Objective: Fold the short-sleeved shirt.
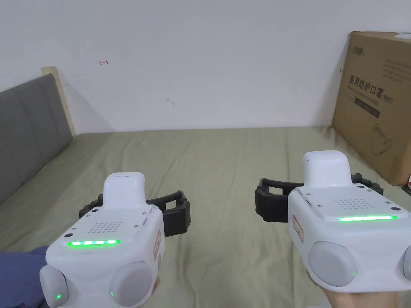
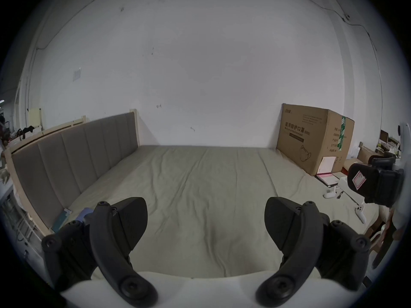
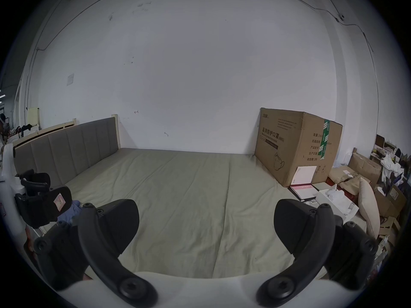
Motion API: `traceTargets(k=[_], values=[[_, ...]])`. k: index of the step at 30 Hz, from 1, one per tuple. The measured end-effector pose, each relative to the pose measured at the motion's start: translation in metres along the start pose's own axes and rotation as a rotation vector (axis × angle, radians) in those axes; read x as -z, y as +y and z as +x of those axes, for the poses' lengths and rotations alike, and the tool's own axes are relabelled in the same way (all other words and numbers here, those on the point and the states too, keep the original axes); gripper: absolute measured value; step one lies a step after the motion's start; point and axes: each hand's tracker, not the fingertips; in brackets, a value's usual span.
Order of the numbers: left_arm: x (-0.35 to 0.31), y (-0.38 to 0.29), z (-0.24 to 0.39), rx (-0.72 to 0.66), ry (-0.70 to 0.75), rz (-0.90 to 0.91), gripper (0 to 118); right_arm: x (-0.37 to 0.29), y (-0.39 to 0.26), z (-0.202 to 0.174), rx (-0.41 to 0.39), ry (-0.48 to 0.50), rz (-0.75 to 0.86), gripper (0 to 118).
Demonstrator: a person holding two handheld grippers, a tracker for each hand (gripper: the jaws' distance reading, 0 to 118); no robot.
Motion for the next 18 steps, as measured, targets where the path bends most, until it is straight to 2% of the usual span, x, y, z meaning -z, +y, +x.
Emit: traceTargets(k=[1,4,8,14,18], values=[[-0.0020,0.0011,0.0023,0.016,0.039,0.010,110,0.0004,-0.0008,-0.0001,-0.002,-0.001,0.000,118],[-0.0044,0.0019,0.0010,0.037,-0.022,0.030,110,0.0015,-0.0025,-0.0004,-0.005,0.000,-0.009,118],[-0.0070,0.0043,0.0054,0.021,0.022,-0.004,110,0.0026,-0.0051,-0.0010,-0.009,0.000,-0.015,118],[-0.0070,0.0005,0.0099,0.099,0.062,0.036,110,0.0050,-0.0075,-0.0001,-0.009,-0.012,-0.022,118],[-0.0057,0.0026,0.0027,0.031,0.016,0.017,110,0.0057,-0.0089,0.0003,-0.003,-0.007,-0.029,118]])
